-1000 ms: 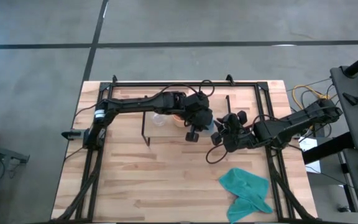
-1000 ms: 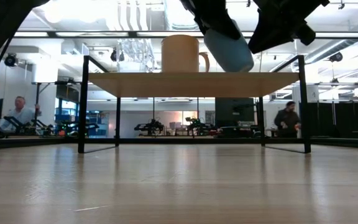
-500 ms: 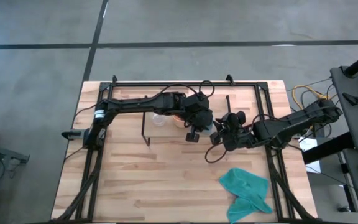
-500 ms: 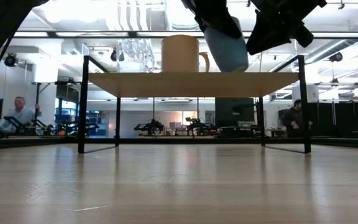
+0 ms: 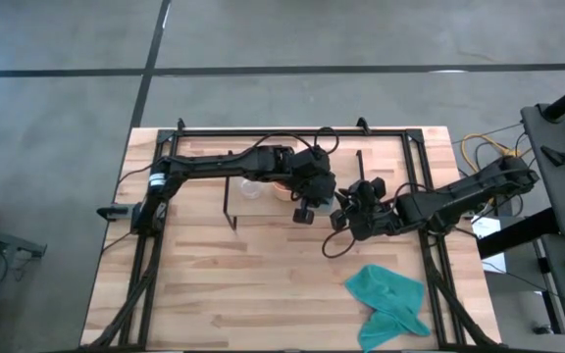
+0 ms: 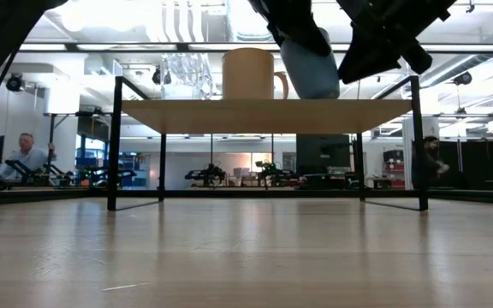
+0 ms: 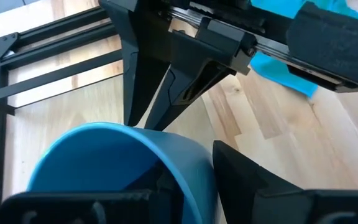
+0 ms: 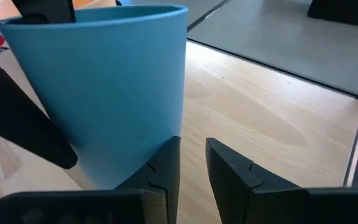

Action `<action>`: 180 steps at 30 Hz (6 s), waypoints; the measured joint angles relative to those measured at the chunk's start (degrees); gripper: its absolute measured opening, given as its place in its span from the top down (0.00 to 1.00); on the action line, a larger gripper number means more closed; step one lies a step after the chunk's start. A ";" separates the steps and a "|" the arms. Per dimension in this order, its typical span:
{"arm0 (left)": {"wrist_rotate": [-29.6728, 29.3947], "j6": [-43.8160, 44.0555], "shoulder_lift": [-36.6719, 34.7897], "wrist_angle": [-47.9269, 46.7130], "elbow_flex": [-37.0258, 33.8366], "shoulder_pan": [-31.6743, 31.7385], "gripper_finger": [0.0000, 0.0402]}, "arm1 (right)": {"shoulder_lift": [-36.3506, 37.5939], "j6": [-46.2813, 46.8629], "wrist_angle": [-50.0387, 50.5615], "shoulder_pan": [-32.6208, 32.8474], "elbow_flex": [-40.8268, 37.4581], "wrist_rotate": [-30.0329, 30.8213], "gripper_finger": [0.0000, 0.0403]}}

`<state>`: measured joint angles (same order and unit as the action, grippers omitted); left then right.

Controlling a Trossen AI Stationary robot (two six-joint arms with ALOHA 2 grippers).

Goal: Stack small to large cups/mugs on shelf
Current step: Put the blue cup on the shelf, then return to Home Position

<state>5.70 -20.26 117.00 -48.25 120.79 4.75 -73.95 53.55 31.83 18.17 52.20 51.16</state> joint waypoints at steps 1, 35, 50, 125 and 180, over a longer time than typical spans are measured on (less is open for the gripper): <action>-0.20 -0.02 -0.09 -0.01 0.03 0.00 0.85 | -0.03 0.04 -0.08 0.00 -0.16 -0.01 0.81; -1.69 0.42 -0.78 -2.28 -2.12 0.07 0.85 | -0.22 -3.75 -6.13 0.07 -2.82 -0.83 0.81; -1.67 0.42 -0.76 -4.72 -1.88 0.11 0.85 | 0.87 -3.62 -1.58 0.31 -2.84 -3.13 0.81; -2.19 0.39 -6.86 -7.93 8.07 -0.37 0.85 | 5.28 -5.51 -2.96 0.46 -2.92 -3.66 0.81; -14.92 32.45 -51.81 -4.75 -25.49 1.03 0.85 | 44.45 -43.09 -16.39 2.95 -6.97 -27.61 0.81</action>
<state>-9.22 12.19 65.19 -53.00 95.30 5.78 -29.51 10.45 15.45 21.12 45.23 23.55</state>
